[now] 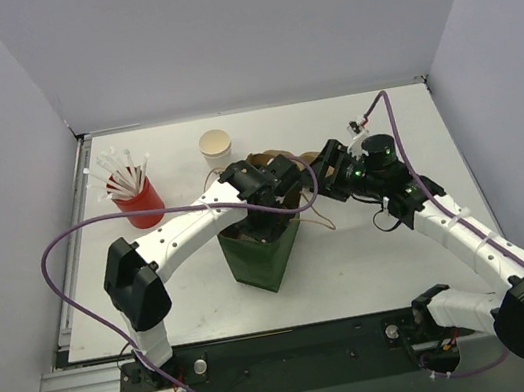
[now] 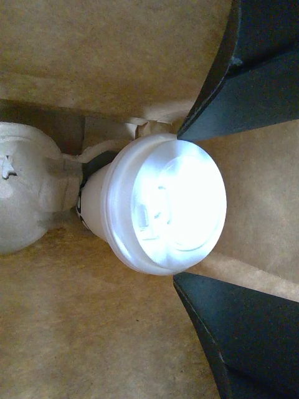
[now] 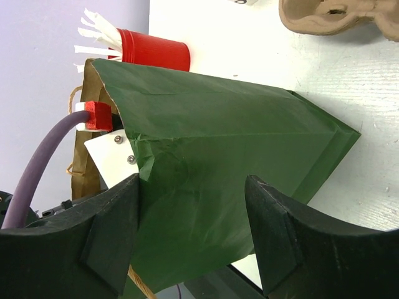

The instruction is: Pack the takeout coffee

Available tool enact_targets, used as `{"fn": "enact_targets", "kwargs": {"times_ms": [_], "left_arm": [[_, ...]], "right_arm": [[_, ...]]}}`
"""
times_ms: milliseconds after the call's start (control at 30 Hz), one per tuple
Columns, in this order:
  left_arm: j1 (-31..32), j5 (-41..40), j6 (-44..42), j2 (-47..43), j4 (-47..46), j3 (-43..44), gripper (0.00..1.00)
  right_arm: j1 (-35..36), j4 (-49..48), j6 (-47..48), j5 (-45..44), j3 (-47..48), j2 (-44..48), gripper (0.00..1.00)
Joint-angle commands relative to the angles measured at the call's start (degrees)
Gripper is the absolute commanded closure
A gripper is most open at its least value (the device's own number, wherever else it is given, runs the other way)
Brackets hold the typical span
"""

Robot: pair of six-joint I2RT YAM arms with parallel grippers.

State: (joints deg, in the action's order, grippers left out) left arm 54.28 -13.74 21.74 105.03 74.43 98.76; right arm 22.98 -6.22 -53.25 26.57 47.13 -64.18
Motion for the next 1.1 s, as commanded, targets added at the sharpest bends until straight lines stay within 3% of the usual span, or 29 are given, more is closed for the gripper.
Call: {"fn": "enact_targets", "kwargs": {"times_ms": [0,1067], "left_arm": [[0.2,-0.1,-1.0,-2.4,0.2,3.2,0.02],[0.2,-1.3,0.2,-6.9,0.5,7.6,0.03]], "right_arm": [[0.6,0.5,1.9,-0.9,1.8,-0.6,0.39],[4.2,7.7,5.6,-6.4,6.5,-2.2,0.41]]}}
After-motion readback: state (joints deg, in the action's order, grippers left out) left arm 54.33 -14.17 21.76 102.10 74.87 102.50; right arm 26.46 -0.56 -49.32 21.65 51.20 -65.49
